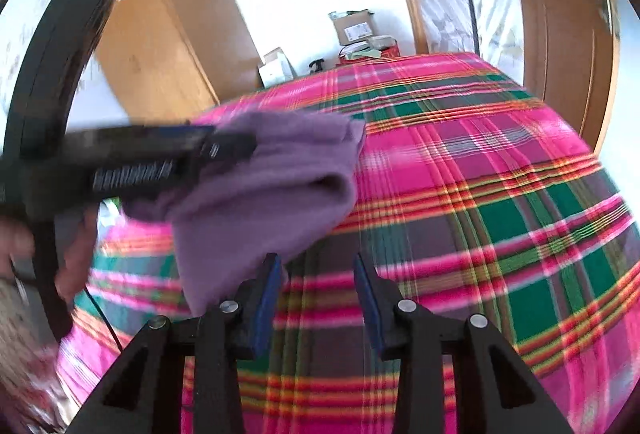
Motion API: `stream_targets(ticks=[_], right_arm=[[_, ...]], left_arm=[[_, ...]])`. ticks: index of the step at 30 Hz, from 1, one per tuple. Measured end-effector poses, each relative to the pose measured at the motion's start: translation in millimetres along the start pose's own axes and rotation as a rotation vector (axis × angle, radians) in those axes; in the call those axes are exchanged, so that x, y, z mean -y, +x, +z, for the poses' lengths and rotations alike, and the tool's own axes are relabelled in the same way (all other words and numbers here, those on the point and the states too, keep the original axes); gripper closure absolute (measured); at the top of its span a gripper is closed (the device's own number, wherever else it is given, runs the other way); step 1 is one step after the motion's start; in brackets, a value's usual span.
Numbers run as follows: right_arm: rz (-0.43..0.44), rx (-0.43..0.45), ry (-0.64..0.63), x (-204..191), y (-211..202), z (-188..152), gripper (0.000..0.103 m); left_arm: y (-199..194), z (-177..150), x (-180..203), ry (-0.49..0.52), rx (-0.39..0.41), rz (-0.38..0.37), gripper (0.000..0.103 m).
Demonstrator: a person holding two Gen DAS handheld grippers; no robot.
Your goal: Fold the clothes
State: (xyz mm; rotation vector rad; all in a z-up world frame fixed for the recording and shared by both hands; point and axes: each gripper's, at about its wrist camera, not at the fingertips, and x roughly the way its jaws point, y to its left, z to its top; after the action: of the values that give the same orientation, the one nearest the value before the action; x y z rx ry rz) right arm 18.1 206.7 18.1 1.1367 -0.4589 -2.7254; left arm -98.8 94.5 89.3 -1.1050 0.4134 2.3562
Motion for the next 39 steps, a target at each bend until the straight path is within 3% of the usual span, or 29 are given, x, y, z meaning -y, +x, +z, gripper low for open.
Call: stream_targets(ticks=[1, 4, 9, 12, 13, 14, 15, 17, 24, 32, 37, 39], right_arm=[[0.018, -0.005, 0.031, 4.4, 3.3, 4.1, 0.064], [0.066, -0.009, 0.068, 8.6, 13.6, 13.0, 0.064], [0.166, -0.025, 0.118, 6.9, 29.4, 22.1, 0.064], [0.157, -0.038, 0.111, 5.1, 38.4, 26.2, 0.064], [0.160, -0.044, 0.110, 4.8, 42.7, 27.2, 0.070], [0.159, -0.050, 0.102, 3.8, 46.4, 28.1, 0.082], [0.156, -0.052, 0.094, 2.9, 49.3, 29.2, 0.085], [0.138, -0.031, 0.076, 1.2, 49.3, 31.9, 0.094], [0.051, 0.145, 0.006, -2.0, 8.9, 62.0, 0.096], [-0.069, 0.303, -0.038, -4.5, -31.1, 108.7, 0.097], [-0.168, 0.392, -0.095, -10.7, -45.4, 129.1, 0.097], [-0.189, 0.380, -0.121, -14.1, -41.4, 134.5, 0.097]], left_arm=[[0.2, 0.1, -5.4, -0.025, -0.008, -0.015, 0.081], [0.2, -1.4, -21.7, -0.092, -0.004, -0.037, 0.090], [-3.0, -2.1, -55.2, -0.226, 0.027, -0.040, 0.091], [-3.6, -3.3, -78.2, -0.320, 0.029, -0.060, 0.092], [-2.7, -4.7, -85.8, -0.351, 0.026, -0.066, 0.092], [-1.8, -6.2, -92.2, -0.374, 0.024, -0.063, 0.092], [-1.5, -8.1, -98.1, -0.393, 0.024, -0.054, 0.092], [-2.4, -11.9, -107.6, -0.426, 0.028, -0.049, 0.092], [-25.6, -24.1, -135.2, -0.538, 0.105, -0.038, 0.092], [-53.6, -39.5, -149.2, -0.597, 0.176, -0.012, 0.092], [-53.9, -50.6, -147.4, -0.621, 0.170, -0.035, 0.092], [-47.1, -53.4, -145.6, -0.624, 0.151, -0.038, 0.092]])
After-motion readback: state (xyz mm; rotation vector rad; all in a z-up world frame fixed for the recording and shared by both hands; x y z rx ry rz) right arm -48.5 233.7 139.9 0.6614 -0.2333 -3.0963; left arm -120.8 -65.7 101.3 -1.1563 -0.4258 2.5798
